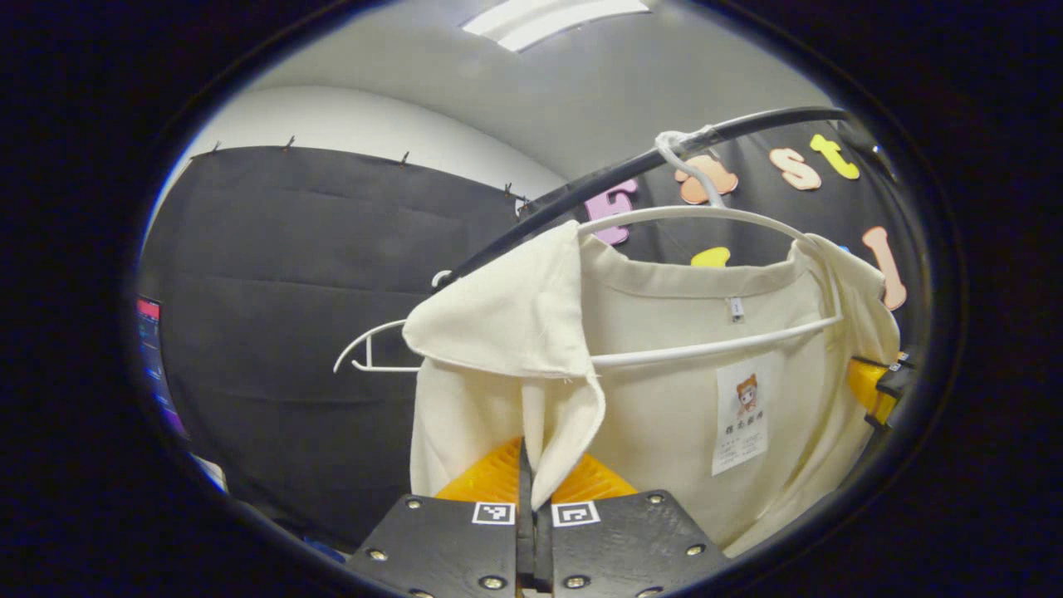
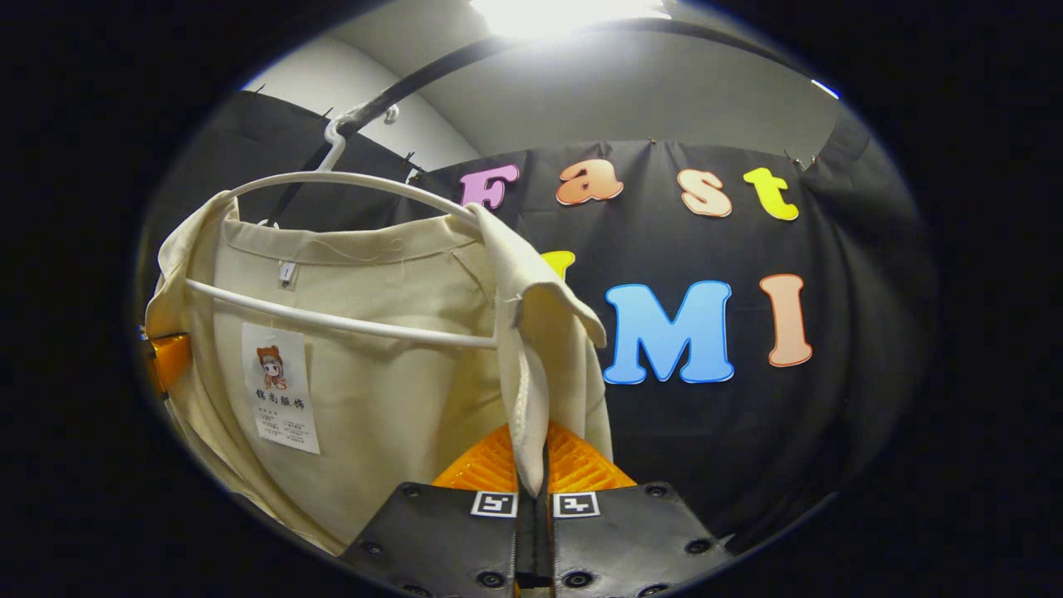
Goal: Grasp the clothes on the hanger with both hands and then place them into the laundry hamper below.
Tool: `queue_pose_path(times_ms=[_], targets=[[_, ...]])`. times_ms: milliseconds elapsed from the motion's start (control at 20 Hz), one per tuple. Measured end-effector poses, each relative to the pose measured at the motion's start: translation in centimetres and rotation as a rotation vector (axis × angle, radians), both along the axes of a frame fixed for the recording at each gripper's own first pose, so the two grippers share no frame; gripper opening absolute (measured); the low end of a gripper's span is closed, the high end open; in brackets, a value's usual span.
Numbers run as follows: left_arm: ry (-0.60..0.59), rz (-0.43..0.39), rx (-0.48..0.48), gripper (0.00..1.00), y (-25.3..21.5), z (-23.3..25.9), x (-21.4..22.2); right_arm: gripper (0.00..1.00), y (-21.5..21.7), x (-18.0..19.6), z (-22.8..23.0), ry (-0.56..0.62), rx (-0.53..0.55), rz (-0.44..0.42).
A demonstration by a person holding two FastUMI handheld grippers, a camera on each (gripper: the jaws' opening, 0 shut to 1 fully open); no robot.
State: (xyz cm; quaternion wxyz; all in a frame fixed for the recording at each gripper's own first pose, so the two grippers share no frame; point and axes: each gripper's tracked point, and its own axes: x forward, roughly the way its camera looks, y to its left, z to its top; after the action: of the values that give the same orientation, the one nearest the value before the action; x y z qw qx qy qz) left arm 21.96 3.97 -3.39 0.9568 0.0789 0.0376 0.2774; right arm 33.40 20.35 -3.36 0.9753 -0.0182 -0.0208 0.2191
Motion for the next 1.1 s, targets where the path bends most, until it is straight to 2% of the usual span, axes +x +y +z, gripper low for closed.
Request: queue_pose_path(times_ms=[250, 300, 350, 750, 900, 1000, 1050, 1100], targets=[[-0.037, 0.026, 0.057, 0.01, 1.7, 3.1, -3.1, 0.01, -2.6, 0.9, 1.6, -0.085, -0.005, -0.074], [-0.051, 0.036, 0.071, 0.03, 2.0, 3.9, -3.8, 0.05, -3.1, 1.2, 1.9, -0.095, -0.003, -0.090], [-0.061, 0.042, 0.080, 0.00, 2.2, 4.6, -4.2, 0.05, -3.7, 1.4, 2.2, -0.102, -0.001, -0.103], [-0.136, 0.095, 0.175, 0.01, 5.5, 10.0, -6.4, 0.05, -5.8, 3.8, 4.1, -0.132, 0.029, -0.178], [-0.141, 0.102, 0.165, 0.01, 6.6, 10.5, -6.6, 0.01, -6.3, 5.1, 4.5, -0.131, 0.049, -0.204], [-0.142, 0.106, 0.149, 0.01, 7.2, 10.5, -6.3, 0.01, -6.6, 6.1, 4.7, -0.128, 0.060, -0.218], [-0.146, 0.106, 0.146, 0.03, 7.5, 10.7, -6.2, 0.05, -6.7, 6.6, 4.6, -0.124, 0.059, -0.221], [-0.151, 0.103, 0.143, 0.01, 7.9, 10.8, -6.2, 0.01, -6.6, 7.2, 4.3, -0.113, 0.053, -0.220]])
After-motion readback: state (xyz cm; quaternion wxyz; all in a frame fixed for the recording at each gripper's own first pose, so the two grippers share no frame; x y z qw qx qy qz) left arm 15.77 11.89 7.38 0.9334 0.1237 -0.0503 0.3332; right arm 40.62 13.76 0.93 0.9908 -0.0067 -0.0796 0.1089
